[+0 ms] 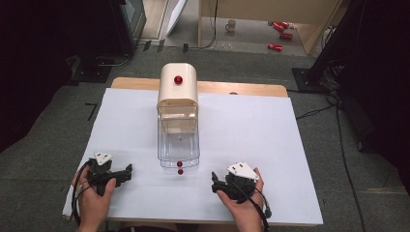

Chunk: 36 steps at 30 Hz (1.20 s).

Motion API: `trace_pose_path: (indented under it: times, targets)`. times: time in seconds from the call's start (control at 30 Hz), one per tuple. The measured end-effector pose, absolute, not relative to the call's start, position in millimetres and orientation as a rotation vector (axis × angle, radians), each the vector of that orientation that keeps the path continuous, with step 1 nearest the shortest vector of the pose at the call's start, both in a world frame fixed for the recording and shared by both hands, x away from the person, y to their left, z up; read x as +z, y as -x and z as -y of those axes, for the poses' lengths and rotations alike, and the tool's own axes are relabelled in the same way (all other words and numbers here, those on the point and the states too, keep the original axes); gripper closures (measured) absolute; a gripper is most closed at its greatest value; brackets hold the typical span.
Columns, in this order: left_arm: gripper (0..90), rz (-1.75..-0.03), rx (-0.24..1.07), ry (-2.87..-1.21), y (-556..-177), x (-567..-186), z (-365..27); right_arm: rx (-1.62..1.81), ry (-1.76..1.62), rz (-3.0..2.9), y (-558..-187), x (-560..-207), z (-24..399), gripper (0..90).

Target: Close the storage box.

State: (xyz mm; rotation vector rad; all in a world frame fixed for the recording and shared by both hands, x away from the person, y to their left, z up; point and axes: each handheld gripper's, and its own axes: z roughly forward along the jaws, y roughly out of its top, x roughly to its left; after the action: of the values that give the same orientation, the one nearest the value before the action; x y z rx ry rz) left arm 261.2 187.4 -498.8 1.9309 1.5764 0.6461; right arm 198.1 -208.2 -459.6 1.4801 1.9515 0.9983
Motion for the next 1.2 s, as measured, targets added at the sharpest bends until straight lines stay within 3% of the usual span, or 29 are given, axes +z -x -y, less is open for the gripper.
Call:
trace_pose_path:
  times: [0.23,0.27,0.63,0.67,0.93,1.2]
  targets:
    - [0.0,-1.577,0.646,-1.931,-261.3,-498.8,-187.4,1.049,-1.416,-1.982,-194.6,-457.7,176.8,22.9]
    - [0.0,-1.577,0.646,-1.932,-261.2,-498.7,-187.4,1.065,-1.393,-1.986,-193.5,-457.4,167.8,28.1]
    - [0.0,-1.577,0.646,-1.932,-261.3,-498.7,-187.4,1.176,-1.33,-2.046,-192.0,-454.5,133.3,50.2]
    - [0.0,-1.577,0.646,-1.932,-261.3,-498.7,-187.4,1.196,-1.317,-2.045,-191.7,-453.9,127.8,56.4]
    - [0.0,-1.576,0.646,-1.932,-261.2,-498.8,-187.4,1.241,-1.3,-2.052,-195.1,-451.6,110.4,67.8]
    - [0.0,-1.576,0.647,-1.932,-261.2,-498.8,-187.4,1.264,-1.369,-2.023,-201.6,-457.9,106.7,73.4]
